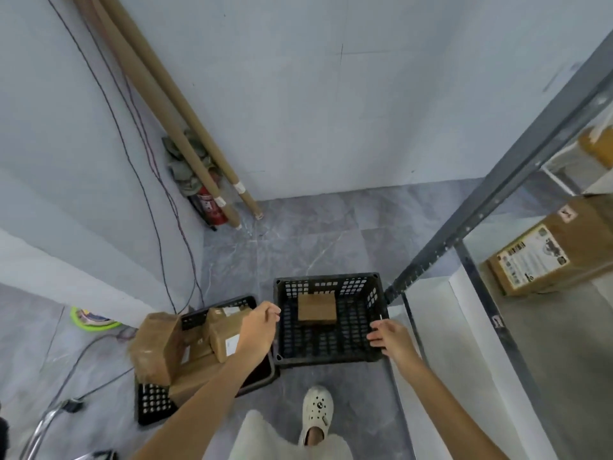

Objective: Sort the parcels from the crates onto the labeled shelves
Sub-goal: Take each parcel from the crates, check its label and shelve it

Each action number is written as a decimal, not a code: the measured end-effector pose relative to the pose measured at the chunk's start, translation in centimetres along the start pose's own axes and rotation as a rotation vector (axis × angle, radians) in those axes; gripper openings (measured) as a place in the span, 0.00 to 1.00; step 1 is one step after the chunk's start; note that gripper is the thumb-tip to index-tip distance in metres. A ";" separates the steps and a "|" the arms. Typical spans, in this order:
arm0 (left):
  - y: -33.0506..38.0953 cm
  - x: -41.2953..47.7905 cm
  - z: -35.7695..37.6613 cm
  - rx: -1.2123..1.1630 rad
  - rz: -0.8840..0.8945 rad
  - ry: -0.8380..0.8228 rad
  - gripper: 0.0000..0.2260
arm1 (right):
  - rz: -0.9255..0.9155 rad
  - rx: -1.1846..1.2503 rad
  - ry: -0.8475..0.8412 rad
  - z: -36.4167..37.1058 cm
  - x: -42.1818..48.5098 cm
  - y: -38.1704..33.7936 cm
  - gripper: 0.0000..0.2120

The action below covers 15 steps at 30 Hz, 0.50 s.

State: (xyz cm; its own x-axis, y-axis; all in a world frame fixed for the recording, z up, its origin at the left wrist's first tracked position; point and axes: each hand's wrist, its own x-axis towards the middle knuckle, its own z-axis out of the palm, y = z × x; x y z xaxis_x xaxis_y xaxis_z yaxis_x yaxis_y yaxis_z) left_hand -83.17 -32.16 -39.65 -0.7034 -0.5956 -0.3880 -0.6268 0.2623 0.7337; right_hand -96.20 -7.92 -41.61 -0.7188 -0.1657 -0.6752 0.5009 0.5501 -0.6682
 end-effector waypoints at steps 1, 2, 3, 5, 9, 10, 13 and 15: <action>-0.3 1.5 0.5 0.014 -0.002 -0.011 0.10 | 0.011 -0.001 -0.004 0.3 1.5 -0.2 0.10; -0.7 3.1 1.1 0.022 -0.009 -0.024 0.10 | 0.023 -0.003 -0.006 0.7 3.1 -0.2 0.10; -1.4 4.8 1.9 0.022 -0.025 -0.041 0.10 | 0.038 -0.013 -0.006 1.2 4.7 0.0 0.10; -3.3 8.4 4.0 0.014 -0.063 -0.068 0.10 | 0.062 -0.026 0.006 2.4 8.3 1.3 0.10; -9.2 16.2 10.1 0.036 -0.108 -0.115 0.10 | 0.101 -0.043 0.009 5.6 16.9 5.6 0.10; -11.1 18.2 11.9 0.034 -0.127 -0.136 0.10 | 0.115 -0.049 0.008 6.6 19.5 7.0 0.11; -16.9 23.9 17.5 0.027 -0.163 -0.177 0.12 | 0.140 -0.063 0.016 9.5 27.5 11.3 0.12; -20.8 27.6 21.3 0.031 -0.197 -0.189 0.13 | 0.146 -0.082 0.033 11.7 33.0 14.2 0.13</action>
State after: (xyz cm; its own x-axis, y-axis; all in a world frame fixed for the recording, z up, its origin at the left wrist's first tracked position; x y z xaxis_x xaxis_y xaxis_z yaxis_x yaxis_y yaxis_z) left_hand -96.68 -37.88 -77.45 -0.6152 -0.4860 -0.6207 -0.7655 0.1801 0.6177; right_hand -107.15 -15.10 -76.99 -0.6576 -0.0525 -0.7516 0.5609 0.6318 -0.5349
